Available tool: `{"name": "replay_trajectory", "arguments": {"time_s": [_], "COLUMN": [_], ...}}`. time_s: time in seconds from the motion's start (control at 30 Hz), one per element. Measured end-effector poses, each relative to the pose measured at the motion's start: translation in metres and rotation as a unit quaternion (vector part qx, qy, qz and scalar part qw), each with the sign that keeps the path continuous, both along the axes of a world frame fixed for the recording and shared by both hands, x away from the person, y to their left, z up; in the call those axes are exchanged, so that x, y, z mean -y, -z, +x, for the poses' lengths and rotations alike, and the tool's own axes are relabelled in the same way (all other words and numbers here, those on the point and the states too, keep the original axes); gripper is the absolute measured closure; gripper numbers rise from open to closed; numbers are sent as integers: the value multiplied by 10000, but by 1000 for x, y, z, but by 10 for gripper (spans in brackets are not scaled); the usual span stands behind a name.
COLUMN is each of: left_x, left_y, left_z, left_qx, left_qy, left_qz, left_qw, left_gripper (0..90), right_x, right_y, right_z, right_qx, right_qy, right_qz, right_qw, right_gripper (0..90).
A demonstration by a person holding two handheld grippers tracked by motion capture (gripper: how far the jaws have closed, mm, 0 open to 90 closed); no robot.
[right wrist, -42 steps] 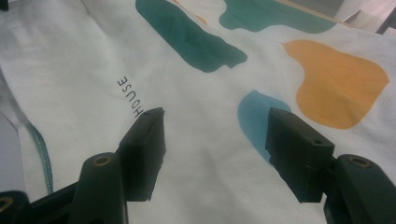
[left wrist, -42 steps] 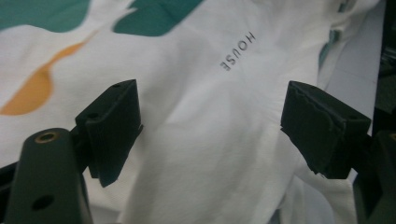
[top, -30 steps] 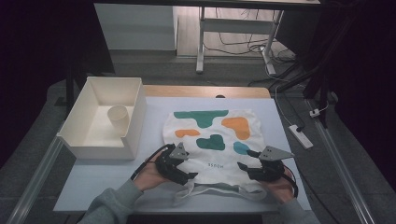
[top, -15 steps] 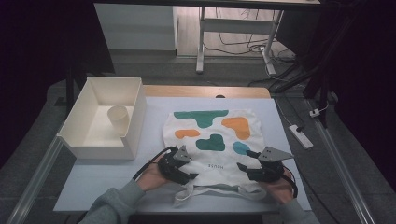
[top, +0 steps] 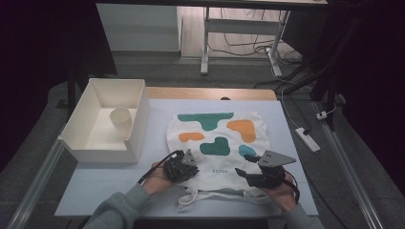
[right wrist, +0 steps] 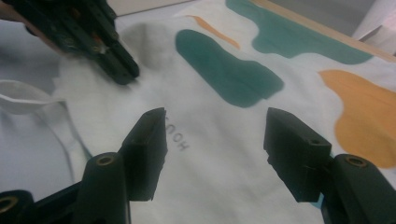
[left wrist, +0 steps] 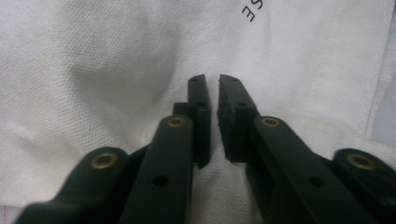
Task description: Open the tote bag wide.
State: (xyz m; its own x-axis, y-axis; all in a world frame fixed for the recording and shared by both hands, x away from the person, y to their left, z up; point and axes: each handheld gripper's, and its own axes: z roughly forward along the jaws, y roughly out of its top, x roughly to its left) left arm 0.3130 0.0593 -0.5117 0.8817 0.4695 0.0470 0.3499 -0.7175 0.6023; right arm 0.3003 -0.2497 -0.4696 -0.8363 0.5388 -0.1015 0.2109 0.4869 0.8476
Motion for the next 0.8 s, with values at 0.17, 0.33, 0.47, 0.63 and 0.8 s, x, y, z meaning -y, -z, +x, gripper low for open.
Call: {"name": "replay_trajectory", "arguments": {"time_s": [0.17, 0.33, 0.47, 0.63, 0.8], "left_x": [-1, -2, -4, -5, -6], "left_y": [-1, -2, -3, -2, -2], "left_z": [1, 0, 0, 1, 2], "left_qx": [21, 3, -13, -49, -75], "left_qy": [-11, 0, 13, 21, 39], "left_qz": [-27, -75, -129, -182, -178], "left_qw": [10000, 10000, 9999, 9998, 9998], "left_gripper": [890, 889, 885, 883, 882], "right_x": [-15, -45, -63, -64, -62], "right_y": [-8, -5, 10, 27, 26], "right_z": [-13, -29, -32, -19, -15], "right_qx": [-99, -359, -462, -831, -1056], "right_qy": [-320, -960, -1116, -1033, -1054], "right_qz": [-70, -584, -1150, -1567, -1479], "right_qw": [9994, 9930, 9860, 9787, 9777], "right_gripper": [408, 424, 458, 586, 729]}}
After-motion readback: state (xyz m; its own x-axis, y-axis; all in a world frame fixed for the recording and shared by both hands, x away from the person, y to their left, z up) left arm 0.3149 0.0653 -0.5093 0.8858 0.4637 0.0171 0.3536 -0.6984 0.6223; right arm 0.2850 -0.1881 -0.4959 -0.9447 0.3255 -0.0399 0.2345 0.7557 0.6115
